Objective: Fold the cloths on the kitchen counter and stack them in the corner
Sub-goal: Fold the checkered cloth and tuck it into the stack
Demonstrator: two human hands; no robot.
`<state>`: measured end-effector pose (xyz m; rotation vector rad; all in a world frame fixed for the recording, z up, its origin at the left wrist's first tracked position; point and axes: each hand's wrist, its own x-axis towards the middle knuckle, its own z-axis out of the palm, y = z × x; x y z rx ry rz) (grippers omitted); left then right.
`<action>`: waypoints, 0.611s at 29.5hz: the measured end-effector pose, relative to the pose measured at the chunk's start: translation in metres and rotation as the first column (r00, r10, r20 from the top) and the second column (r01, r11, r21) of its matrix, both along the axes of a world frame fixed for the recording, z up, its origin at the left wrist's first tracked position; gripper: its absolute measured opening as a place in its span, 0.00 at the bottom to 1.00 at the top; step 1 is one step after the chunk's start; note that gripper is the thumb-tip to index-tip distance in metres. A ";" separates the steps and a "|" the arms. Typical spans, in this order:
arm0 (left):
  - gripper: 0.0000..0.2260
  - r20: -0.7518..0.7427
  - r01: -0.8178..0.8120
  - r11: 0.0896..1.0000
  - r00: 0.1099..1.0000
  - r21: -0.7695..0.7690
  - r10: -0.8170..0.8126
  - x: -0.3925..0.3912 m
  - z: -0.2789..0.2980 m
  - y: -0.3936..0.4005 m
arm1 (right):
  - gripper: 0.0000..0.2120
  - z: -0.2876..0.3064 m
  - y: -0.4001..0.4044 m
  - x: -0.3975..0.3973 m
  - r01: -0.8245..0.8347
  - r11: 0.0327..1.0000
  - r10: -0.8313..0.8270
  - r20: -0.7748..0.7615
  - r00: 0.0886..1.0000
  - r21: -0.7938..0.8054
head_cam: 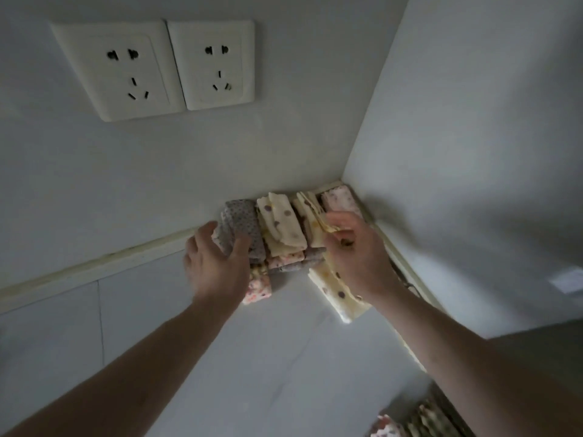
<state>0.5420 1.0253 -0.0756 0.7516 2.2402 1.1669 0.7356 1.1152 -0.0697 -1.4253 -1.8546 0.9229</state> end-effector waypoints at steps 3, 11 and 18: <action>0.20 -0.210 0.202 0.947 0.966 0.250 -0.151 0.022 0.020 -0.017 | 0.13 -0.002 -0.009 0.058 0.131 0.991 -0.131 0.026 0.991 -0.021; 0.27 0.375 0.378 0.909 0.879 -0.173 -0.294 0.104 0.009 0.008 | 0.15 -0.016 -0.011 0.119 0.062 0.997 -0.041 0.367 0.929 -0.046; 0.48 0.444 0.236 0.908 0.894 -0.346 -0.063 0.145 -0.026 0.044 | 0.17 -0.035 0.001 0.094 -0.072 0.991 0.128 0.599 0.791 -0.117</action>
